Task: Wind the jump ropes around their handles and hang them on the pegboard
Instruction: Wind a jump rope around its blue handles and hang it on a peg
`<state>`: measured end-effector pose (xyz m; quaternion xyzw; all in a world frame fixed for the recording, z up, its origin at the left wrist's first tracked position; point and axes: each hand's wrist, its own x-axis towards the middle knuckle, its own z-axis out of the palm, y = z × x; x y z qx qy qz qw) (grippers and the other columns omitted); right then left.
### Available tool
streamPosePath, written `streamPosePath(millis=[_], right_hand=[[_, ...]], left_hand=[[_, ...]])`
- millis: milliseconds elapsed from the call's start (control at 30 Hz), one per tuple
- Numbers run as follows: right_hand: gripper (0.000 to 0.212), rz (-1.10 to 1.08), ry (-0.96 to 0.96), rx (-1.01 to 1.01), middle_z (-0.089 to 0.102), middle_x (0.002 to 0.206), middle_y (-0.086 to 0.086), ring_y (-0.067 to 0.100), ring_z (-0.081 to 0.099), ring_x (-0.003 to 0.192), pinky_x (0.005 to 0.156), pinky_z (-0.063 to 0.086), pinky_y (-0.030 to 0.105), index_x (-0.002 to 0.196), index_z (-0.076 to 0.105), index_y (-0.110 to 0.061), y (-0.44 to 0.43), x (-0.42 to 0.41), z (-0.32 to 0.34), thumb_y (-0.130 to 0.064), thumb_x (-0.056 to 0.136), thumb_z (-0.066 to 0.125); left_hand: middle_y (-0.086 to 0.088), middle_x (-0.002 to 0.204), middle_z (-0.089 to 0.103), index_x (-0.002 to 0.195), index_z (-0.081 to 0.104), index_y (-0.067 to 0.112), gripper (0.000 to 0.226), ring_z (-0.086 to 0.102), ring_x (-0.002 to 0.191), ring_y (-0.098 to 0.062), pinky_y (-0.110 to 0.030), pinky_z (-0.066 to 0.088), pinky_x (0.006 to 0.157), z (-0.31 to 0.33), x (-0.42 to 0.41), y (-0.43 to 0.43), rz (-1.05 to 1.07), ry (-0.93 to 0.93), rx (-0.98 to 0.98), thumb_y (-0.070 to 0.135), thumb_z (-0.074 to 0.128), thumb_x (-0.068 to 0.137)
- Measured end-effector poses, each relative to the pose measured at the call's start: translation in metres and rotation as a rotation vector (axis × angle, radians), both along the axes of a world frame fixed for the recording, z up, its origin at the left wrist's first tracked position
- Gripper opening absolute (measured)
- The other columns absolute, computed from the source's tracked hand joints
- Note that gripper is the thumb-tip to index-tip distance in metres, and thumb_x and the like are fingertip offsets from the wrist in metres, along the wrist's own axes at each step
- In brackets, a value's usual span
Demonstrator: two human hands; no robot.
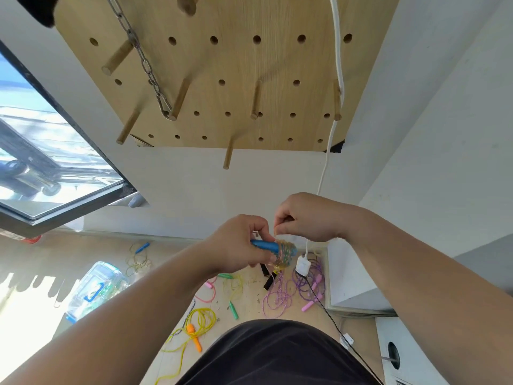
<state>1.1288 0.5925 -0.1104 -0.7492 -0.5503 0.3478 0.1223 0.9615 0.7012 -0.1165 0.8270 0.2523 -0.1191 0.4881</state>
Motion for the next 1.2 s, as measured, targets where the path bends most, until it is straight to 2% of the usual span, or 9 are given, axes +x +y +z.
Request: streamPosePath(millis=[100,233,367,567,733,933,1033,1100,1200], right_hand=[[0.014,-0.107,-0.036,0.086,0.061,0.081,-0.011,0.012,0.058,0.079,0.067,0.04,0.026,0.087,0.068,-0.023,0.006,-0.014,-0.001,-0.026,0.098,0.06],[0.015,-0.326,0.008,0.282,0.065,0.09,-0.01,0.011,0.061,0.085,0.075,0.049,0.03,0.104,0.073,-0.02,-0.002,-0.031,-0.009,-0.023,0.099,0.059],[0.008,-0.54,0.1,0.51,0.071,0.087,-0.009,0.006,0.066,0.081,0.075,0.054,0.029,0.098,0.072,-0.018,-0.014,-0.046,-0.023,-0.019,0.096,0.065],[0.006,-0.568,-0.089,0.667,0.065,0.087,-0.01,0.004,0.06,0.083,0.071,0.045,0.015,0.096,0.072,-0.017,-0.028,-0.051,-0.033,-0.019,0.095,0.066],[0.006,-0.6,-0.161,0.767,0.064,0.084,-0.008,0.006,0.059,0.079,0.069,0.044,0.014,0.091,0.071,-0.015,-0.032,-0.052,-0.03,-0.01,0.093,0.067],[0.005,-0.583,-0.205,0.836,0.066,0.082,-0.01,0.003,0.058,0.076,0.069,0.041,0.008,0.092,0.073,-0.017,-0.036,-0.055,-0.025,-0.013,0.092,0.071],[0.01,-0.6,-0.199,0.799,0.051,0.068,-0.022,-0.001,0.052,0.065,0.06,0.035,0.009,0.082,0.068,-0.017,-0.042,-0.061,-0.026,-0.014,0.091,0.072],[0.013,-0.63,-0.148,0.77,0.047,0.063,-0.022,0.002,0.051,0.062,0.059,0.034,0.011,0.08,0.066,-0.018,-0.044,-0.062,-0.027,-0.014,0.091,0.071],[0.017,-0.726,0.162,0.757,0.054,0.059,-0.013,0.008,0.045,0.052,0.053,0.036,0.02,0.078,0.066,-0.021,-0.046,-0.056,-0.022,-0.015,0.093,0.071]], left_hand=[[0.0,0.07,0.058,0.085,0.062,0.012,0.022,0.05,0.058,-0.012,-0.023,0.041,0.055,-0.007,0.004,0.001,0.135,-0.051,0.102,0.015,0.083,0.078],[-0.008,0.055,0.052,0.084,0.051,0.007,0.029,0.04,0.04,-0.012,-0.023,0.03,0.043,-0.007,0.005,0.004,0.464,-0.172,-0.18,0.003,0.079,0.081],[-0.016,0.055,0.054,0.087,0.047,0.012,0.032,0.034,0.04,-0.018,-0.025,0.024,0.042,-0.007,0.01,-0.001,0.616,-0.179,-0.421,-0.001,0.076,0.083],[-0.018,0.065,0.056,0.092,0.051,0.013,0.023,0.046,0.046,-0.021,-0.026,0.035,0.043,-0.008,0.012,-0.01,0.599,-0.178,-0.608,0.0,0.07,0.089],[-0.017,0.067,0.062,0.104,0.054,0.008,0.011,0.054,0.048,-0.022,-0.031,0.046,0.049,-0.004,0.014,-0.016,0.547,-0.235,-0.666,0.006,0.063,0.097],[-0.016,0.068,0.06,0.106,0.053,0.005,0.011,0.052,0.048,-0.019,-0.03,0.045,0.047,-0.001,0.019,-0.024,0.633,-0.332,-0.56,0.009,0.062,0.099],[-0.012,0.066,0.059,0.107,0.052,0.005,0.013,0.05,0.049,-0.016,-0.028,0.044,0.045,-0.001,0.024,-0.02,0.742,-0.373,-0.549,0.011,0.061,0.1],[-0.011,0.064,0.059,0.107,0.054,0.005,0.013,0.05,0.049,-0.015,-0.028,0.043,0.045,0.001,0.025,-0.017,0.766,-0.38,-0.56,0.012,0.061,0.1],[-0.011,0.065,0.058,0.099,0.056,0.005,0.007,0.047,0.049,-0.015,-0.026,0.04,0.044,0.008,0.026,-0.019,0.795,-0.425,-0.677,0.01,0.061,0.099]])
